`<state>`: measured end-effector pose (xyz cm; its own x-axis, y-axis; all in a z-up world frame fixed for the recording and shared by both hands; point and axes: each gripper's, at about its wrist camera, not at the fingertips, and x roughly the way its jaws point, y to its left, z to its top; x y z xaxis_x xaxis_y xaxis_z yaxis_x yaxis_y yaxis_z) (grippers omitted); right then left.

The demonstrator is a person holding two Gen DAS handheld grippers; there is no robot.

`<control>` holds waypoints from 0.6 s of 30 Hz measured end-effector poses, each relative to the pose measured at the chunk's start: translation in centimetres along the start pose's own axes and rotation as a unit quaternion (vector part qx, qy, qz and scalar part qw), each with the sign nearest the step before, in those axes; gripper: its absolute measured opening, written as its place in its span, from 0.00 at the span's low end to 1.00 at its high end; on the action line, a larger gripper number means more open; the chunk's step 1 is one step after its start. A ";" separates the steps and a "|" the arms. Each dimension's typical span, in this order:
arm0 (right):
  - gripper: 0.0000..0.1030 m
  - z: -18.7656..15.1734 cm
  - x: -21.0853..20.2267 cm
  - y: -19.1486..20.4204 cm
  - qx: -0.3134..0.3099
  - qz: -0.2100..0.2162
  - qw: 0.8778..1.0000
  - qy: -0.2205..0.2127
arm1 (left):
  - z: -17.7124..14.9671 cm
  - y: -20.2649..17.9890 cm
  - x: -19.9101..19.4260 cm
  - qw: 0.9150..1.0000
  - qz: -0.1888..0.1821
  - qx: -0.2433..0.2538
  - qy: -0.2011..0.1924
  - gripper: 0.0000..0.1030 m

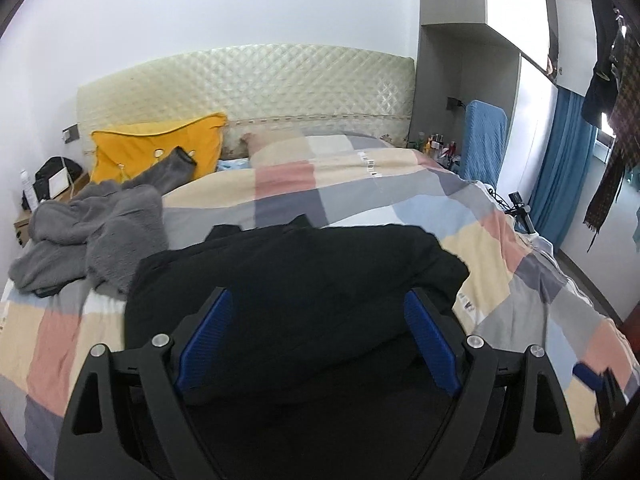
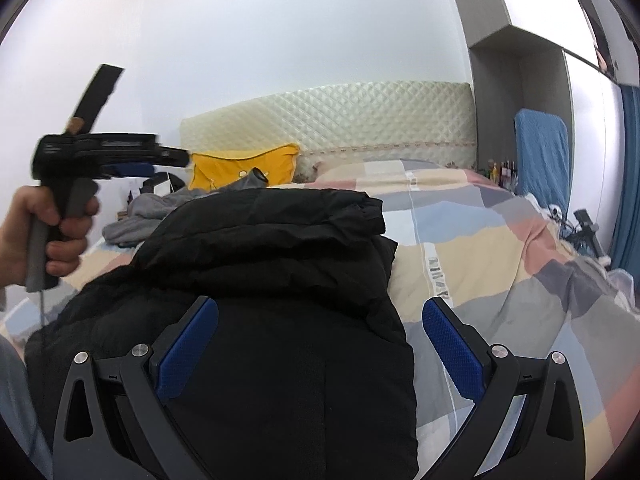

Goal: Fold large clothes
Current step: 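Lay the sleeve onto the jacket and open the left tool, then grasp the side edge of the black jacket with the right tool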

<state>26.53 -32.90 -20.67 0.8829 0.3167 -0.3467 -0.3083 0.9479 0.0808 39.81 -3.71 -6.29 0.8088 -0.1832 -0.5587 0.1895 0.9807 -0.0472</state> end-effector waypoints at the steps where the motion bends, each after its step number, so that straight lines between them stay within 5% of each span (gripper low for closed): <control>1: 1.00 0.0 0.0 0.2 -0.002 0.000 1.000 -0.001 | -0.3 0.7 -0.5 1.000 0.000 -0.004 0.000 0.85; 10: 1.00 0.0 0.9 0.9 0.000 0.003 1.000 0.011 | -4.4 5.8 -1.9 0.999 0.030 -0.029 0.007 0.85; 18: 1.00 0.3 2.9 0.4 0.016 0.005 1.000 0.025 | -7.6 11.0 1.2 0.993 0.065 -0.065 0.067 0.86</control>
<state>29.09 -31.64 -21.40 0.8608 0.3255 -0.3913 -0.3053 0.9453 0.1147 38.69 7.34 -13.76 0.7383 -0.0530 -0.6724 0.0078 0.9975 -0.0701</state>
